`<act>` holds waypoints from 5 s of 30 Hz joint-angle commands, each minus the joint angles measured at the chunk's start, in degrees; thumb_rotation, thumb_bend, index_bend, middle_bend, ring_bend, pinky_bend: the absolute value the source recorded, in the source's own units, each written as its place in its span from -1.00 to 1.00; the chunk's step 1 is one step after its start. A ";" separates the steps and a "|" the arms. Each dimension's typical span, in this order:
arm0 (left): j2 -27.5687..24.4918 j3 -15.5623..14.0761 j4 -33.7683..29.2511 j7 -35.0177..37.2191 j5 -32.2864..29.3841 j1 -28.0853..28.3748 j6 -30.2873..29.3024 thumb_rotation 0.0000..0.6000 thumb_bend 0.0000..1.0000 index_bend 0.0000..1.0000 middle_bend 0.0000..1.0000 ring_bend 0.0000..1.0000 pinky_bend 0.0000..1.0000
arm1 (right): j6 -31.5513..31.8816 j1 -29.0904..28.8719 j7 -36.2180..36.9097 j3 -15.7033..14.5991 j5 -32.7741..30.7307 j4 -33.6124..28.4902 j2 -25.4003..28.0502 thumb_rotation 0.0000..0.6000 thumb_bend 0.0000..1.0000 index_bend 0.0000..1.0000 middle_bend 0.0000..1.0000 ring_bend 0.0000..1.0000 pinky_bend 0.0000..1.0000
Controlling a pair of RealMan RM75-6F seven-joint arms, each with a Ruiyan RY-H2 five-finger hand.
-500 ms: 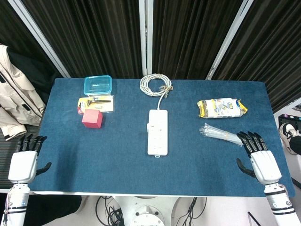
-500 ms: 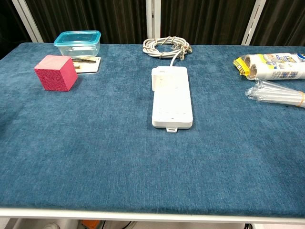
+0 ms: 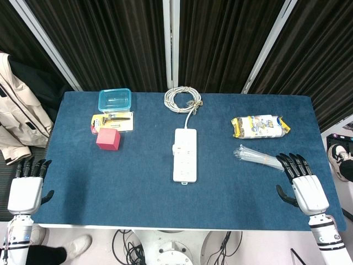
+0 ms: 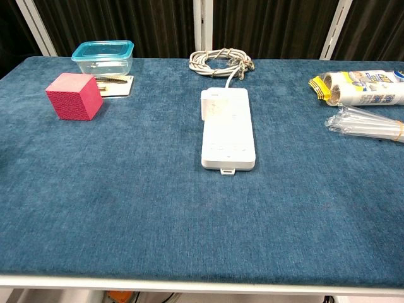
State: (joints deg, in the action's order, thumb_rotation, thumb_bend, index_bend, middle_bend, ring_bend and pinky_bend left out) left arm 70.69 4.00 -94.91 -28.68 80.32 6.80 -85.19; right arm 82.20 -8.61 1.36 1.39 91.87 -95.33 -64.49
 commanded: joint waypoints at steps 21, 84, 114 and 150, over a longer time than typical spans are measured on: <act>2.78 7.77 0.46 16.57 3.07 21.18 22.99 1.00 -0.69 -0.61 -0.69 -0.91 -0.85 | -27.81 -20.57 -0.28 2.47 2.27 1.09 -9.82 1.00 -0.35 -1.00 -0.88 -1.00 -1.00; 40.08 2.32 57.84 52.80 10.32 60.53 37.93 1.00 -0.17 0.29 0.44 0.35 0.63 | -37.86 -32.90 3.62 0.49 -9.09 14.88 -26.06 1.00 -0.29 -0.84 -0.73 -1.00 -1.00; 33.52 0.47 53.57 43.41 9.42 54.24 26.78 1.00 -0.12 0.17 0.37 0.20 0.43 | -32.52 -31.88 4.91 0.42 -7.04 14.11 -25.45 1.00 -0.29 -0.84 -0.73 -1.00 -1.00; -3.58 -5.02 1.90 16.49 -10.49 10.14 -1.14 1.00 -0.81 -0.67 -0.58 -0.77 -0.72 | 5.71 -3.76 1.69 -4.71 -4.05 -1.88 3.34 1.00 -0.30 -0.97 -0.78 -1.00 -1.00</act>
State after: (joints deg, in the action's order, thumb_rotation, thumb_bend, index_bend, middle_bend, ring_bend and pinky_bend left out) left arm 68.39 0.48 -90.91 -11.22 69.99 19.28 -84.05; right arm 86.56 -13.84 2.51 -2.59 87.49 -96.97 -61.62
